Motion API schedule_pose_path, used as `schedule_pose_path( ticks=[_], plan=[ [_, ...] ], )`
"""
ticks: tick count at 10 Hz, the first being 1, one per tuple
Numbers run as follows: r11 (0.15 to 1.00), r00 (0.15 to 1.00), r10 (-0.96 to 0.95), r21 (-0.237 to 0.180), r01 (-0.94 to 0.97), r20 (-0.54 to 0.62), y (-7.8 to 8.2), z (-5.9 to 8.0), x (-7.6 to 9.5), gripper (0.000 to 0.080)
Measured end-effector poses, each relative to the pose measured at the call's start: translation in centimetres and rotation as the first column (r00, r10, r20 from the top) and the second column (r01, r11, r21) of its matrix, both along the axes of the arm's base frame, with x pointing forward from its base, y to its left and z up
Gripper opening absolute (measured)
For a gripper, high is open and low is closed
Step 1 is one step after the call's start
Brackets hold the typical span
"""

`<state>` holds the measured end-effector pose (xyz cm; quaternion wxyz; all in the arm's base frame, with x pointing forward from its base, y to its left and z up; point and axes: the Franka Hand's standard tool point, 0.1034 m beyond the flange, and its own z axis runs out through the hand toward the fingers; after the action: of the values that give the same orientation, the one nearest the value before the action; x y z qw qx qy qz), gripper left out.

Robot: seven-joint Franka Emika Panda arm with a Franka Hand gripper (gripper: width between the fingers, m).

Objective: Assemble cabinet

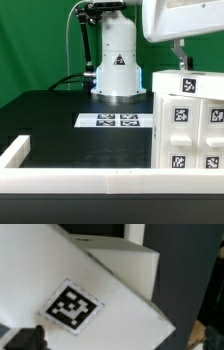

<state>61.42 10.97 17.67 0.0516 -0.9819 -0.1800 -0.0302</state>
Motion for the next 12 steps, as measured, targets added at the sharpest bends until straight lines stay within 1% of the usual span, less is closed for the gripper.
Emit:
schedule_pose_path(
  ticks=[1, 2, 3, 4, 6, 7, 8, 9, 12],
  plan=[
    [0.994, 0.994, 0.110, -0.023, -0.110, -0.009, 0.1, 0.0, -0.1, 0.0797],
    [0.973, 0.975, 0.222, -0.056, -0.222, -0.012, 0.1, 0.0, 0.0, 0.0797],
    [0.955, 0.957, 0.289, -0.068, -0.290, -0.031, 0.2, 0.0, -0.2, 0.0797],
    [0.943, 0.946, 0.324, -0.070, -0.325, -0.025, 0.0, 0.0, 0.0, 0.0797],
    [0.874, 0.877, 0.481, -0.074, -0.481, -0.019, -0.3, 0.0, 0.0, 0.0797],
    [0.808, 0.811, 0.585, -0.074, -0.584, -0.021, -0.6, -0.4, -0.3, 0.0797],
    [0.775, 0.779, 0.627, -0.078, -0.627, -0.022, -0.7, -0.5, -0.3, 0.0797],
    [0.761, 0.764, 0.644, -0.079, -0.644, -0.024, -1.1, -0.9, -0.2, 0.0797],
    [0.778, 0.782, 0.624, -0.090, -0.622, -0.015, -1.5, -2.1, 0.2, 0.0797]
  ],
)
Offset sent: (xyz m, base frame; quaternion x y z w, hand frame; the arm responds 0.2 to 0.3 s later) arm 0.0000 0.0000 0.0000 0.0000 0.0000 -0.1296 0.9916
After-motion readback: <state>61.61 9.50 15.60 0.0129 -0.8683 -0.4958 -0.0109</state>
